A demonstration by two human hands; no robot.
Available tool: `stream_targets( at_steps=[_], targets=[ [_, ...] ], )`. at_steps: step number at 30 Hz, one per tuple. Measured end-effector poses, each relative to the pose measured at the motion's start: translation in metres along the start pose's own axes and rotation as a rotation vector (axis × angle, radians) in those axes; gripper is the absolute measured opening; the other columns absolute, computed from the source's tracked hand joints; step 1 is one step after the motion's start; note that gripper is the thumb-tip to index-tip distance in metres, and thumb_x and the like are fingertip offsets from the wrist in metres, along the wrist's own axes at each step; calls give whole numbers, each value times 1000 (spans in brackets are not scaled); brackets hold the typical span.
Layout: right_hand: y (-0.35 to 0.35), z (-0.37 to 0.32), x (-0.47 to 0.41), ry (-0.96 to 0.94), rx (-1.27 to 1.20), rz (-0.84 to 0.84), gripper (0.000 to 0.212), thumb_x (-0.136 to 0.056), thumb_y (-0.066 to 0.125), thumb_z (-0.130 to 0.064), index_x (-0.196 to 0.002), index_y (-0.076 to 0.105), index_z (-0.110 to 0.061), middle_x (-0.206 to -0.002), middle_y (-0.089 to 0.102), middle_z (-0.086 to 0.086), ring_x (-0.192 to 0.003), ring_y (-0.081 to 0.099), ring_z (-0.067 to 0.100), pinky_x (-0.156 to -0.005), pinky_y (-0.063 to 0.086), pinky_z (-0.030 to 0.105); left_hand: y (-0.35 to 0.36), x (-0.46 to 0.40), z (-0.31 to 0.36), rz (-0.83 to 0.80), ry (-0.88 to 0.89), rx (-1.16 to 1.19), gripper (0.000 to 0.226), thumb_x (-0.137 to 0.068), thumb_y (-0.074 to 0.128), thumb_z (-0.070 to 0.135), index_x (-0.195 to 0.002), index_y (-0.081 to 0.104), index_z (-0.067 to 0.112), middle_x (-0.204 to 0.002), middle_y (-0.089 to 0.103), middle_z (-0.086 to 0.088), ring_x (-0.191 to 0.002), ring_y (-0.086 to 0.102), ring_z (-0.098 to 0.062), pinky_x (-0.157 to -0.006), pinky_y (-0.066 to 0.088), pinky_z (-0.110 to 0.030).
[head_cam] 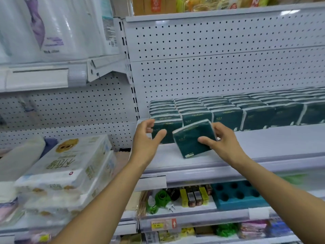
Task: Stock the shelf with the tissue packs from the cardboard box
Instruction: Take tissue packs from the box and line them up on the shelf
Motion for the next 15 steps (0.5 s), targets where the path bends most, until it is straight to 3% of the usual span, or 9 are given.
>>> stream_targets(
  at_steps=[2,4,6,8,11,13,15],
  targets=[
    [-12,18,-8,79,14,63,22,-80,78,-23,-90,59,-18,-86,65,-3,-87,64,18,-75,55,40,4,-9,-15,31,-22,-112,57,-87,72,31,-137,43,26,-135,46,9,-117,46,-7,-99,42,-28],
    [-17,29,-18,135,89,103,23,-81,77,-28,-88,58,-18,-87,64,2,-79,66,19,-70,55,39,9,-18,-24,11,-6,-215,68,-87,72,29,-143,35,26,-145,36,5,-131,37,-13,-110,35,-32],
    [-17,34,-29,163,192,131,31,-81,77,-33,-81,53,-13,-84,61,8,-63,66,12,-64,49,37,13,-24,-28,-24,77,-355,77,-86,73,26,-149,29,25,-154,27,3,-141,24,-15,-115,23,-28],
    [-15,36,-39,151,282,147,40,-79,78,-34,-74,45,-11,-77,55,9,-60,65,13,-57,41,35,18,-29,-31,-87,193,-512,84,-87,72,23,-153,22,25,-161,15,5,-147,10,-12,-114,14,-25],
    [-9,36,-47,109,335,156,39,-80,78,-32,-102,51,-14,-94,52,2,-66,53,10,-59,39,26,23,-38,-33,-180,276,-678,85,-91,68,19,-156,14,28,-163,6,8,-149,0,-11,-117,18,-32],
    [-6,38,-51,44,378,151,58,-81,78,-28,-127,43,-20,-109,48,-3,-70,53,14,-66,46,31,25,-42,-32,-201,289,-723,81,-93,65,17,-156,14,27,-164,5,8,-150,-1,-11,-117,20,-33],
    [-5,36,-52,-104,598,142,64,-81,78,-27,-135,43,-23,-116,45,-1,-75,55,20,-63,49,35,26,-45,-33,-203,317,-753,77,-94,63,18,-155,17,24,-163,9,6,-150,1,-13,-117,20,-30]
  ],
)
Point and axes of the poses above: each hand's wrist, its own x-axis away from the middle knuckle, its own y-axis out of the palm, z = x × y, the point moved 1 cm from there along -x, towards the middle knuckle
